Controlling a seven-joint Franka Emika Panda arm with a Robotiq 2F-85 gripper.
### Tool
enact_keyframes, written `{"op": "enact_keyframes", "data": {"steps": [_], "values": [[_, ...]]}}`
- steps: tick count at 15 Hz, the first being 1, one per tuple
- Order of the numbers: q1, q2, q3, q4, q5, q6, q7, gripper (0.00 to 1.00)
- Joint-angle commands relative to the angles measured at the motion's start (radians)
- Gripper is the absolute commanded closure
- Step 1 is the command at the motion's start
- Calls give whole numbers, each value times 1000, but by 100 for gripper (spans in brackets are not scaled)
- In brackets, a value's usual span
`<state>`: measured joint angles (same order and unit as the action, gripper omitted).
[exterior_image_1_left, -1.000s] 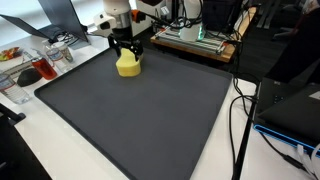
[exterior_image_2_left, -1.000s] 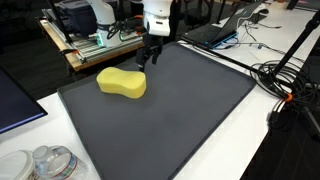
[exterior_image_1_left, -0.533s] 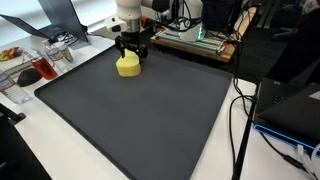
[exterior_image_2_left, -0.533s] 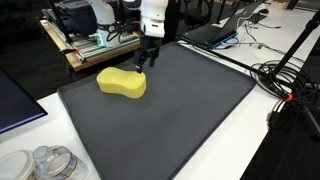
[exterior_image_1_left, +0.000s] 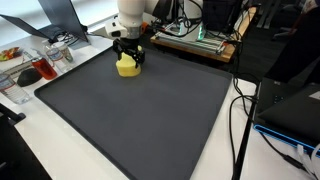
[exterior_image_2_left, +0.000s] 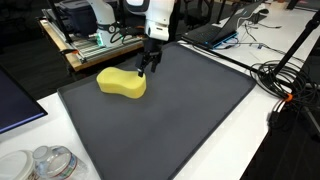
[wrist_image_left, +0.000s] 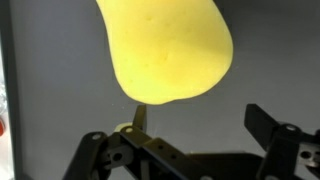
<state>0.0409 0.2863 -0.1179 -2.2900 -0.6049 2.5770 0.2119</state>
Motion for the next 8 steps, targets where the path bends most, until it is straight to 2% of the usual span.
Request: {"op": "enact_keyframes", "data": {"steps": [1,5,8], "values": [[68,93,-54,74,-135,-28,189,0],[106,178,-88,132,-205,-93,349,0],[98,242,-87,181,-183,-142,375,0]]}}
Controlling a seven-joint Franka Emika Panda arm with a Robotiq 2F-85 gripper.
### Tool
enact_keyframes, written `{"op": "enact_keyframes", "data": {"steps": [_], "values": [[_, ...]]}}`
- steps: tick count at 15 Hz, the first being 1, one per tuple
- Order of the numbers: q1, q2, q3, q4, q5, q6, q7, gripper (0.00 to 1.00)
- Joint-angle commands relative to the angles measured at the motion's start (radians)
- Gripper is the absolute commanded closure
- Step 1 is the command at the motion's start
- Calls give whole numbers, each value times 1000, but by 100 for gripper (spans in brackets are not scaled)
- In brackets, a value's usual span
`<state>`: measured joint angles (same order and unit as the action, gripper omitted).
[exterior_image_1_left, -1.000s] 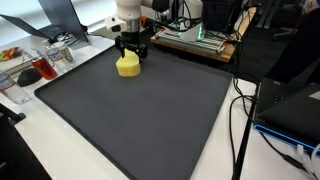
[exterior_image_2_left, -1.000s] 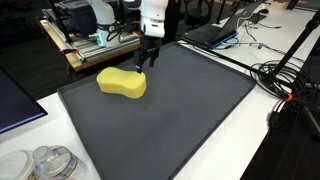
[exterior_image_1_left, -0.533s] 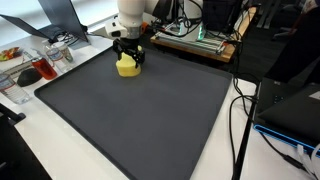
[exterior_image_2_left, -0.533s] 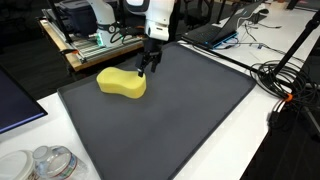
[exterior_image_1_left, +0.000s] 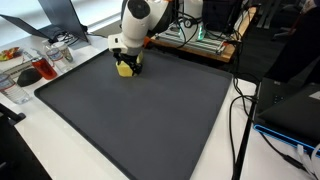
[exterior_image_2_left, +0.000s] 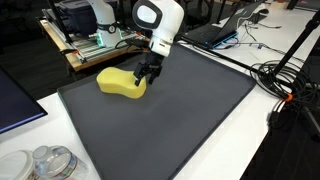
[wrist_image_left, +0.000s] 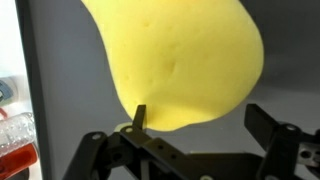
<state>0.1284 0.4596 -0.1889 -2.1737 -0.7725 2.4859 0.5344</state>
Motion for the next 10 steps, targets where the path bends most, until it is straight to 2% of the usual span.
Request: {"op": "enact_keyframes", "data": {"steps": [1,2,3,4,10], "values": [[7,91,-19,83,-7,-73,64,0],[-1,107,-14,99,13,-100,59,0],[-8,121,-11,113,25,-115,54,25],[-10,134,-11,127,28,-132,56,26],[-24,143,6,156,78,-168,33,67]]}}
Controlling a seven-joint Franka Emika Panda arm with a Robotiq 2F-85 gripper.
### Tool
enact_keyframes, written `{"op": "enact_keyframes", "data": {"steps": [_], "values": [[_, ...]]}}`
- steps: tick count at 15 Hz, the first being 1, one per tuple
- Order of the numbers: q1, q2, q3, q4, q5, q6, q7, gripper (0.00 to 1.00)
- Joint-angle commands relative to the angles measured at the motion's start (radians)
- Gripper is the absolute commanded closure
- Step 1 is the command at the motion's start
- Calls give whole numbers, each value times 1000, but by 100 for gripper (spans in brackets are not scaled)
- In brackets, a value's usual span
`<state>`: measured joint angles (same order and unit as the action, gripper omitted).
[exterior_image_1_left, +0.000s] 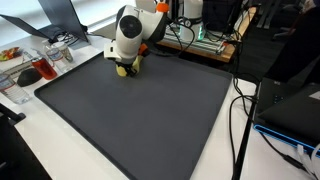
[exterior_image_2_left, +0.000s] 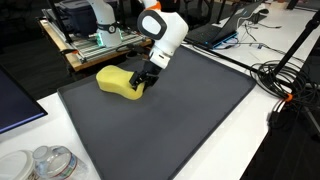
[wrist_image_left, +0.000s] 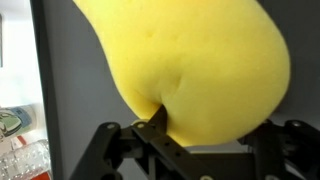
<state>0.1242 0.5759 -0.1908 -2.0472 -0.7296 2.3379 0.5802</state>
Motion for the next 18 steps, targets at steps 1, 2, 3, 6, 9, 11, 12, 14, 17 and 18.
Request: {"op": "enact_keyframes", "data": {"steps": [1,2,3,6,9,11,12,14,17,18], "values": [[-24,18,11,25,48,-22,-21,73],[-25,10,12,21,57,-20,-25,80],[-29,-5,16,11,71,-20,-40,85],[-29,-59,13,-15,91,-21,-74,95],[8,-149,0,-49,37,-25,-66,93],[37,-218,11,-73,-11,-35,-62,93],[51,-250,21,-84,-38,-45,-58,92],[86,-316,53,-116,-122,-78,-55,92],[114,-389,141,-163,-211,-147,-72,92],[122,-410,172,-179,-235,-168,-78,92]]}}
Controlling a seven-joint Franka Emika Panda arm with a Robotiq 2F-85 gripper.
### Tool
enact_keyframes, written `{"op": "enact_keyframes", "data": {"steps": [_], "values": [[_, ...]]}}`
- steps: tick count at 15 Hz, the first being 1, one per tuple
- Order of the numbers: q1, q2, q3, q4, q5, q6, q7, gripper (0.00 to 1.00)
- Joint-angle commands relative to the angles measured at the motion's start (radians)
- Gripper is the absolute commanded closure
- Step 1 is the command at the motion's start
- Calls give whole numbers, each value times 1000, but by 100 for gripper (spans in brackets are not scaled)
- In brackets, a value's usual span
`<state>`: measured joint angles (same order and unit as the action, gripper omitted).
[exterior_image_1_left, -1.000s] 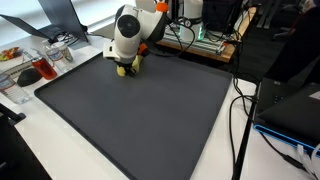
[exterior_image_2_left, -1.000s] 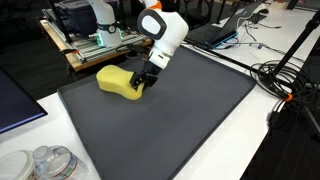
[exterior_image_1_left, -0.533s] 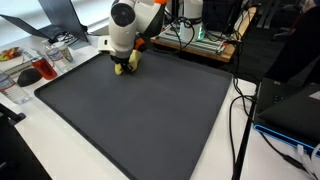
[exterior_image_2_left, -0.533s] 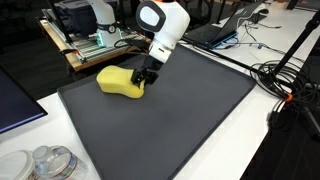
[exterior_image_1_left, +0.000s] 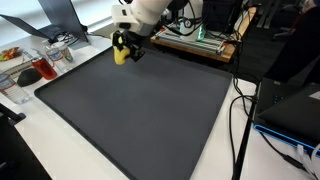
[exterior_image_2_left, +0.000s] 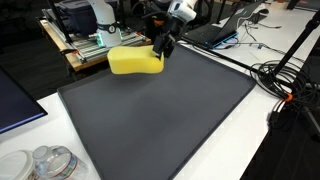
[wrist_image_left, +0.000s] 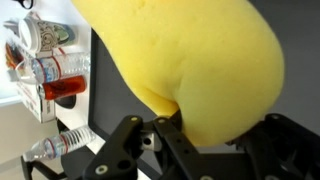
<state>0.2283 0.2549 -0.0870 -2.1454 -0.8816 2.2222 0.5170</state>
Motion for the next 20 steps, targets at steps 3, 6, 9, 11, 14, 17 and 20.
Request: {"op": "enact_keyframes", "data": {"steps": [3,6,9,11,14,17,20], "values": [[29,-137,155,-121,-133,-70,-57,92],[35,-173,222,-150,-185,-69,-116,92],[38,-208,271,-174,-225,-63,-201,92],[48,-243,301,-186,-262,-82,-243,92],[57,-294,339,-196,-333,-82,-292,92],[61,-334,361,-193,-430,-76,-314,93],[56,-357,370,-187,-518,-66,-306,93]]}}
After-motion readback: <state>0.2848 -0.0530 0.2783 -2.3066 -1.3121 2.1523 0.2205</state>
